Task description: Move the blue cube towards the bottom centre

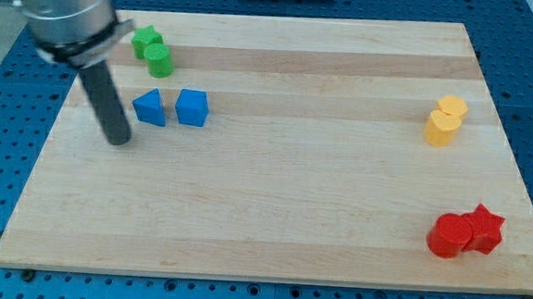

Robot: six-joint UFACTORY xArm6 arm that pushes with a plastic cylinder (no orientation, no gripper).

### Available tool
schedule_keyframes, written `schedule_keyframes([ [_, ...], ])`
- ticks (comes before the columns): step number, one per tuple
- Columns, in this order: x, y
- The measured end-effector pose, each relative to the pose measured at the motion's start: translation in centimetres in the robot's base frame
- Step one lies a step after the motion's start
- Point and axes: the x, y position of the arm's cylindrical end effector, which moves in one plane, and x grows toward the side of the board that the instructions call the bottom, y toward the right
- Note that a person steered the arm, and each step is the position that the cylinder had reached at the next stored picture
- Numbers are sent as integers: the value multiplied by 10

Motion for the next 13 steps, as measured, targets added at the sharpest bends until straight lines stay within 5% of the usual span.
schedule_keyframes([
  [2, -58, -5],
  [11, -58, 174],
  [13, -113, 178],
])
